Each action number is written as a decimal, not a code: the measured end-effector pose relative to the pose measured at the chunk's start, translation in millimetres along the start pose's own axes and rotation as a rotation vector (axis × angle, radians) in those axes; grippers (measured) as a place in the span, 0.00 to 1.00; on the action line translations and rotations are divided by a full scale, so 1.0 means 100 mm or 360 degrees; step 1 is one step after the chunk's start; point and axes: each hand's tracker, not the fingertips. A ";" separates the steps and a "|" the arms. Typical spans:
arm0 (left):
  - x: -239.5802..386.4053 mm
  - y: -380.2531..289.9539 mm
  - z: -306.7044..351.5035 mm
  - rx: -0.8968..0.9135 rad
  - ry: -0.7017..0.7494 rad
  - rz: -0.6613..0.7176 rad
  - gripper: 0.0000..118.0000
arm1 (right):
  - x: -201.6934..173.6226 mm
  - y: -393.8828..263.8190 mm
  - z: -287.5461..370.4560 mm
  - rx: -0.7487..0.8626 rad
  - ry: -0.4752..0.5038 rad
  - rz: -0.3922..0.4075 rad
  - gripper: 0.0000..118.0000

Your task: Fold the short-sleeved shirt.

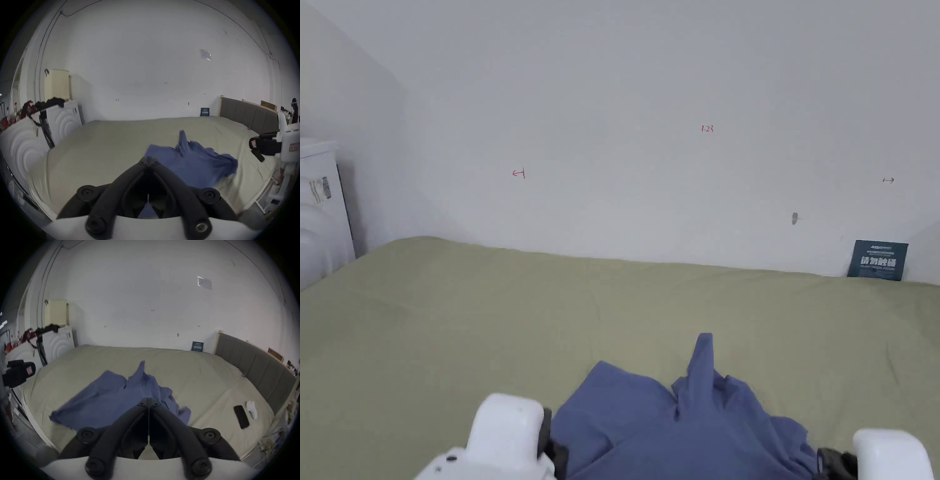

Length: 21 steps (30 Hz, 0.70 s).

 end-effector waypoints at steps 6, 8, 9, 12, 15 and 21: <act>-0.13 -0.80 0.26 -0.0274 0.0145 0.0030 0.00 | -0.22 -0.57 0.31 -0.0115 0.0174 0.0020 0.01; -0.25 -0.89 0.28 -0.0344 0.0144 0.0125 0.00 | -0.25 -0.61 0.28 -0.0144 0.0190 0.0025 0.01; -0.30 -0.90 0.26 -0.0359 0.0149 0.0159 0.00 | -0.25 -0.59 0.25 -0.0151 0.0204 0.0003 0.01; -0.39 -0.82 0.18 -0.0351 0.0170 0.0155 0.04 | -0.21 -0.50 0.17 -0.0124 0.0242 -0.0077 0.01; -0.49 -0.76 0.02 -0.0326 0.0195 0.0175 0.89 | -0.19 -0.41 0.15 -0.0084 0.0254 -0.0086 0.01; -0.61 -1.03 -0.67 -0.0575 0.0084 0.0200 1.00 | -0.06 -0.31 0.07 -0.0094 0.0290 -0.0165 0.01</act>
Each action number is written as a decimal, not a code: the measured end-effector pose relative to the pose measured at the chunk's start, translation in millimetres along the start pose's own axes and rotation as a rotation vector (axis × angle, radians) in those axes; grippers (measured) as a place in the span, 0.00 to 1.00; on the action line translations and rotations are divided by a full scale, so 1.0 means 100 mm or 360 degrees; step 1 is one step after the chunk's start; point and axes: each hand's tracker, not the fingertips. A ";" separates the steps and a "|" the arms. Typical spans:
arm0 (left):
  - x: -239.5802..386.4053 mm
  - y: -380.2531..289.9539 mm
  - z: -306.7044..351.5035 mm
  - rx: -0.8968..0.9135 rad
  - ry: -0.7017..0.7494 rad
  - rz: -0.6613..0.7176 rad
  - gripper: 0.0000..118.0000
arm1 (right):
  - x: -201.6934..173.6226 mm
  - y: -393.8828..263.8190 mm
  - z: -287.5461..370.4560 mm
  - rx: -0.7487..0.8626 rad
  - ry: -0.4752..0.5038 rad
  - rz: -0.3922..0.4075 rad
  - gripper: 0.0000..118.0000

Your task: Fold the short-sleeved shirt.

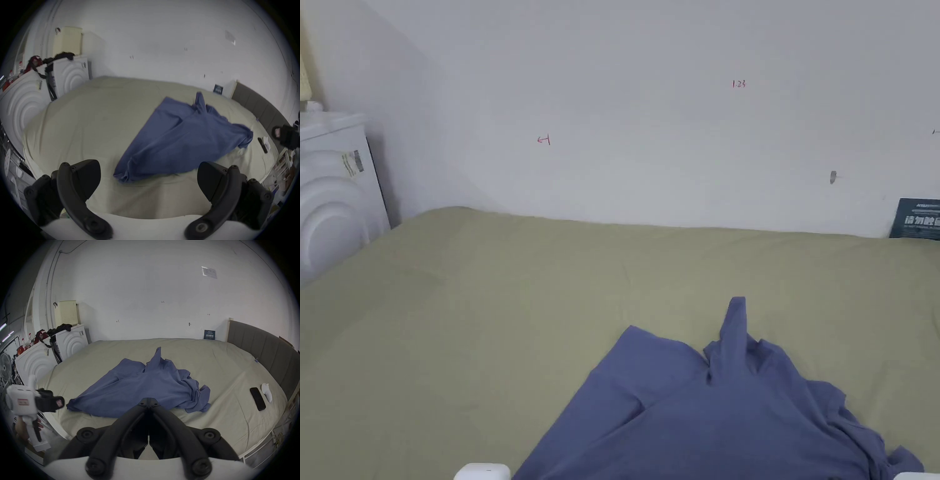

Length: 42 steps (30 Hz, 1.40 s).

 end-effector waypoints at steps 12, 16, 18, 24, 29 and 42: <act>-0.16 -0.03 -0.79 -0.0166 -0.0048 0.0023 0.33 | 0.17 0.01 -0.34 -0.0125 -0.0023 -0.0029 0.01; -0.17 -0.02 -0.71 -0.0094 -0.0078 -0.0014 0.05 | 0.17 0.07 -0.45 -0.0135 -0.0029 -0.0013 0.01; -0.18 0.00 -0.69 -0.0110 -0.0083 -0.0022 0.04 | 0.17 0.13 -0.50 -0.0123 -0.0028 -0.0013 0.01; -0.21 0.05 -0.56 -0.0069 -0.0109 0.0023 0.04 | 0.41 0.61 -0.94 -0.0086 -0.0117 -0.0016 0.01; -0.14 0.12 -0.55 -0.0068 -0.0075 -0.0063 0.04 | 0.80 1.14 -1.88 -0.0163 -0.0067 -0.0022 0.01; -0.13 0.09 -0.70 -0.0171 -0.0049 -0.0085 0.04 | 1.20 1.28 -4.32 -0.0791 0.0136 0.0242 0.91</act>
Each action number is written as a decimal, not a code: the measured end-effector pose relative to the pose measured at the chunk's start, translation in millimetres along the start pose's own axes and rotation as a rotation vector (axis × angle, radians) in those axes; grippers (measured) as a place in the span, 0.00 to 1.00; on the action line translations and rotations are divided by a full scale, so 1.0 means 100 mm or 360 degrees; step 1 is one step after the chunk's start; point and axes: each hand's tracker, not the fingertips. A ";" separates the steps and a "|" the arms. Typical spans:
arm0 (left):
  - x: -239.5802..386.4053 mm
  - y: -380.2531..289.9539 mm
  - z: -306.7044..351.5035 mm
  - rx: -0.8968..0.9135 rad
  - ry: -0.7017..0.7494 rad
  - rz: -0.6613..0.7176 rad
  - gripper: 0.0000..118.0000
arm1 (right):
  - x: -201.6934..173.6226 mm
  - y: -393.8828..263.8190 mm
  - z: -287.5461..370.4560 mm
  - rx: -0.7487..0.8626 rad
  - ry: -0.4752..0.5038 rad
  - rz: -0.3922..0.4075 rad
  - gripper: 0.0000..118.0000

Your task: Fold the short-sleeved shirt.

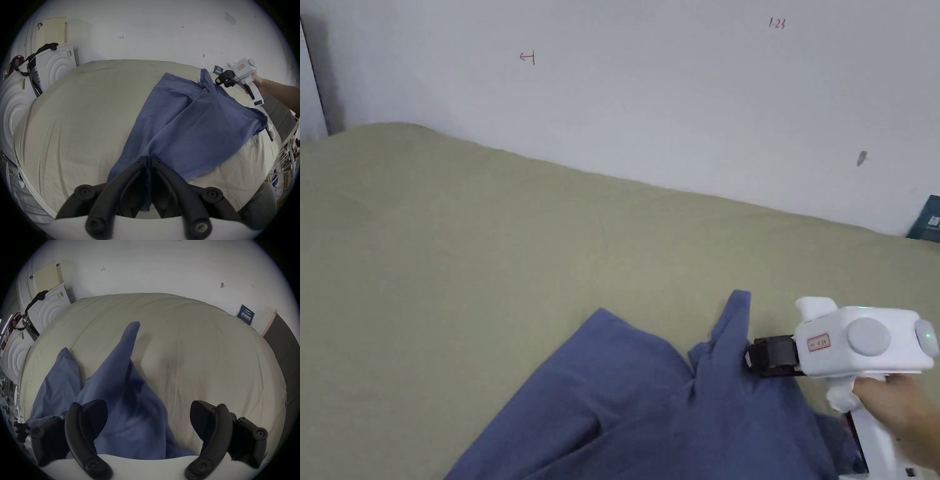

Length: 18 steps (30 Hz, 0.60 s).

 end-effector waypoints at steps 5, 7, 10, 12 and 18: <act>-0.02 -0.01 -0.04 -0.0015 -0.0006 0.0007 0.04 | 0.01 0.03 -0.20 -0.0135 0.0081 -0.0036 0.64; -0.01 -0.01 -0.03 -0.0011 -0.0007 0.0018 0.04 | -0.04 0.01 -0.13 -0.0132 -0.0175 0.0077 0.04; -0.01 -0.01 0.00 0.0022 -0.0008 0.0026 0.04 | -0.06 -0.03 0.09 -0.0033 0.0000 0.0028 0.04; -0.02 0.01 0.02 0.0027 -0.0013 0.0028 0.04 | -0.12 -0.06 0.33 0.0120 -0.0037 0.0081 0.04; -0.03 0.16 0.18 0.0123 -0.0023 0.0038 0.04 | -0.20 -0.14 1.12 0.0497 0.0122 -0.0004 0.04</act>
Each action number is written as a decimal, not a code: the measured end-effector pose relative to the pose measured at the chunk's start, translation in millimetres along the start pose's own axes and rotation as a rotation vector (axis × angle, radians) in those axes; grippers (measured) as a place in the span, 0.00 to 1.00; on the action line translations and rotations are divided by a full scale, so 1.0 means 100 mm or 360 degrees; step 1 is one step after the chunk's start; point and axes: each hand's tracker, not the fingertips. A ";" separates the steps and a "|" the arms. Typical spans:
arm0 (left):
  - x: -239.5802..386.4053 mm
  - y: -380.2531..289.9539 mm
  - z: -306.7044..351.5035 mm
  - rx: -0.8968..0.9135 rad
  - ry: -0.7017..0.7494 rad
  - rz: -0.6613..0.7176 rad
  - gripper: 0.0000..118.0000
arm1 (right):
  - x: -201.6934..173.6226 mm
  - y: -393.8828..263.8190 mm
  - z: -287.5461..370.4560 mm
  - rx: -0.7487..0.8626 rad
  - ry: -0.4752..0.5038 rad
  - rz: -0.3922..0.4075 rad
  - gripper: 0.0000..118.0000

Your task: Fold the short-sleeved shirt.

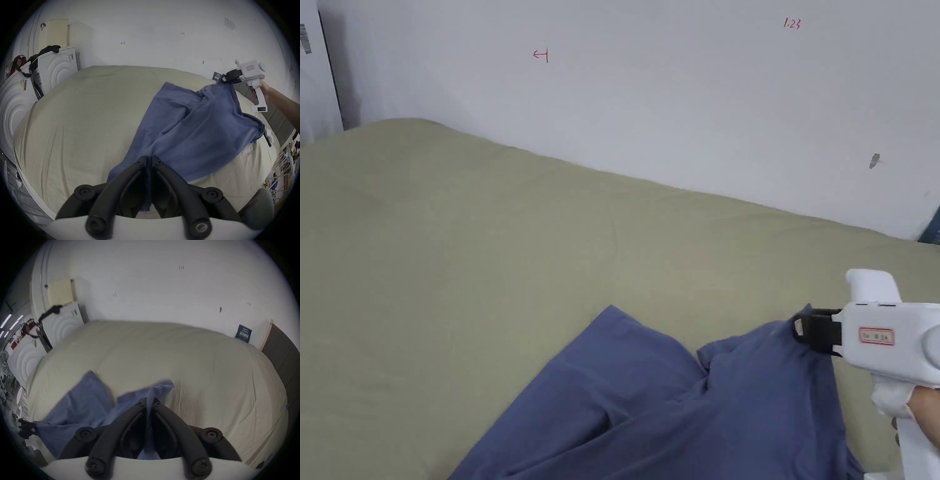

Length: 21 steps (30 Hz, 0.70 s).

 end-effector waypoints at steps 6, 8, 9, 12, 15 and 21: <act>0.00 0.41 0.14 0.0141 -0.0014 -0.0036 0.04 | -0.22 0.27 0.70 0.0321 0.0004 0.0074 0.04; -0.02 0.62 0.22 0.0214 -0.0008 -0.0060 0.04 | -0.23 0.41 0.92 0.0414 0.0010 0.0054 0.04; -0.03 0.73 0.24 0.0245 -0.0005 -0.0061 0.04 | -0.22 0.46 1.00 0.0436 0.0012 0.0057 0.04; -0.11 1.13 0.33 0.0352 -0.0008 -0.0028 0.04 | -0.24 0.67 1.25 0.0538 -0.0028 0.0079 0.04; -0.13 1.57 0.40 0.0460 -0.0032 -0.0054 0.04 | -0.23 0.87 1.44 0.0614 -0.0067 0.0092 0.04; 0.02 2.43 0.48 0.0598 -0.0085 -0.0274 0.04 | -0.24 1.30 1.71 0.0749 -0.0173 0.0121 0.04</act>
